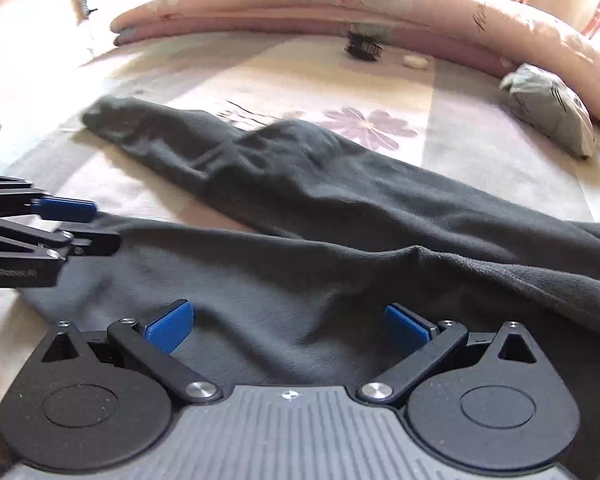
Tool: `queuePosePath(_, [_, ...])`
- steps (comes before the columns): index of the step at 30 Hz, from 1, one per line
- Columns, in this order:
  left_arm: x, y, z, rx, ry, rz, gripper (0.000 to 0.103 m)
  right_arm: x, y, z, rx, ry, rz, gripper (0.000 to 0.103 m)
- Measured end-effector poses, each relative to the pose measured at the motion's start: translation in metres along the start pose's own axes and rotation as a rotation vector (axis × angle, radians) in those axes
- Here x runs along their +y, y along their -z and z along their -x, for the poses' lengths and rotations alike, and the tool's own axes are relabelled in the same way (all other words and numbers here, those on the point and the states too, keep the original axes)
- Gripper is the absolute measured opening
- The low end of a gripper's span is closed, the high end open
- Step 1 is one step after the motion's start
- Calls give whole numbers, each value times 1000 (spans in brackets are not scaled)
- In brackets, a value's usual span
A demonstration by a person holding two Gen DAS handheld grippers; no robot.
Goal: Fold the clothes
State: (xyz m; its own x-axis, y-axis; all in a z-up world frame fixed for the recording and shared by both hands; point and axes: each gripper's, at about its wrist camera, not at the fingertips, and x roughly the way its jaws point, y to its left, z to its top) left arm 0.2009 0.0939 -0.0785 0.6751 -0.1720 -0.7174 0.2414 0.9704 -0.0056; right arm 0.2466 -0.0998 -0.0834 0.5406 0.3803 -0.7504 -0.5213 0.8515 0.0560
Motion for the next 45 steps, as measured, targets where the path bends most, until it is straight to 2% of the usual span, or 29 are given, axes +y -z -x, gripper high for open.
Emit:
queuePosePath(1, [-4,7,4,2,26,-16,54,4,5,1,9,-8,12,103])
queuePosePath(2, [-6,14,3,23,17,-29,59,9,11,3,18,-17,23,103])
queuePosePath(4, [-11,28,2,63,-2,-54,62,16,23,-2,60,-12,43,103])
queuePosePath(6, [-9,34,13,49,-24,-16,61,17,35,1,25,-1,29,103])
queuePosePath(9, [-5,37,37,19,-59,54,60,19,39,17,51,30,8,103])
queuePosePath(12, [1,40,56,-9,-1,168,62,21,51,34,45,27,-10,103])
queuePosePath(17, [16,57,46,36,196,482,63,21,76,45,60,-6,-68,103])
queuePosePath(20, [24,70,35,31,229,619,63,22,80,50,57,-4,-73,103])
queuePosePath(28, [54,82,15,-75,295,907,67,12,84,55,43,-19,-135,103])
queuePosePath(33, [63,81,10,-170,208,953,67,9,85,55,38,-15,-142,103])
queuePosePath(34, [63,81,8,-178,211,957,67,8,86,55,37,-15,-145,103])
queuePosePath(41, [65,68,-8,-247,180,903,66,6,88,54,26,-8,-139,103])
queuePosePath(44, [58,62,-9,-244,143,843,60,7,89,54,20,-9,-131,103])
queuePosePath(45, [55,61,-7,-240,118,824,56,7,90,55,17,-11,-132,103])
